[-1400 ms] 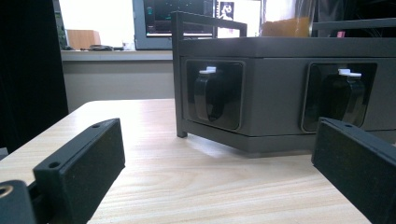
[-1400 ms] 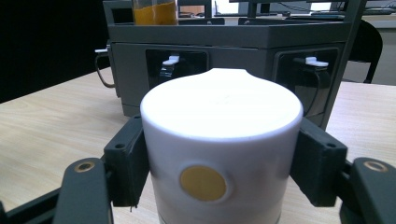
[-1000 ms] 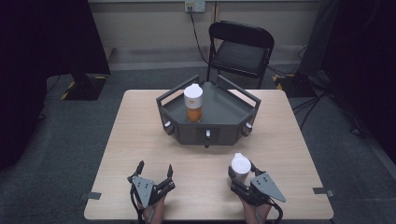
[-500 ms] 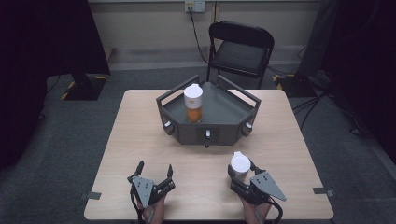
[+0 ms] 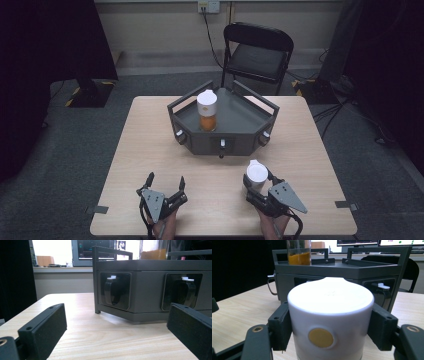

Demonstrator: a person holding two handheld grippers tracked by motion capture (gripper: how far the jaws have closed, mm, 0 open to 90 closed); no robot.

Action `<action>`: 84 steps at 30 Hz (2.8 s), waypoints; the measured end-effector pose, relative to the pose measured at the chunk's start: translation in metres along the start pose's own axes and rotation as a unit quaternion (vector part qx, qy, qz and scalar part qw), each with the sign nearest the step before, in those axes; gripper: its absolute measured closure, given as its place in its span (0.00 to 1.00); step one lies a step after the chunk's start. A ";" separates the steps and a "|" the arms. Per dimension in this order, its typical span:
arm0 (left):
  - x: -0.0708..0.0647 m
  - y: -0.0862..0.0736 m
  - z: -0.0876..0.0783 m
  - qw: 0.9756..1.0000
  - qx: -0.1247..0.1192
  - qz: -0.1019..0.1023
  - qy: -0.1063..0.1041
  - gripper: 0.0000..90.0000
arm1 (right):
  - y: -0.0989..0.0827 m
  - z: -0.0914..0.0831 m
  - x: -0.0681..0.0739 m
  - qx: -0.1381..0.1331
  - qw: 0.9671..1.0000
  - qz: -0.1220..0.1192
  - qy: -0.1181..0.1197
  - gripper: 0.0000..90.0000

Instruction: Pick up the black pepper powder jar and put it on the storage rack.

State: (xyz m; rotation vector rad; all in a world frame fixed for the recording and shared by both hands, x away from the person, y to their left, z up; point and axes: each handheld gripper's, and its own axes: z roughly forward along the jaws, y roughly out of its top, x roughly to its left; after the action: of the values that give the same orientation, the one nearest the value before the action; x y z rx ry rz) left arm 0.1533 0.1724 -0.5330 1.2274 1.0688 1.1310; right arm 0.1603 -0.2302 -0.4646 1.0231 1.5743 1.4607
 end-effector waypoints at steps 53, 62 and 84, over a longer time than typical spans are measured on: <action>0.000 0.000 0.000 1.000 0.000 0.000 -0.001 0.02 | 0.045 0.025 -0.001 -0.036 0.999 -0.018 0.023 0.33; 0.001 0.000 0.000 1.000 0.000 0.000 -0.002 0.02 | 0.054 0.032 -0.002 -0.039 0.999 -0.018 0.022 0.33; 0.001 0.000 0.000 1.000 0.000 0.000 -0.002 0.02 | 0.076 0.053 -0.006 -0.048 0.998 -0.018 0.027 0.33</action>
State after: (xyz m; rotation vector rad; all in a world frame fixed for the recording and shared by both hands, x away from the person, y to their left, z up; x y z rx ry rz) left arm 0.1533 0.1732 -0.5331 1.2291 1.0654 1.1278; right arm 0.2156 -0.2118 -0.3927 0.9017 1.5374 1.5352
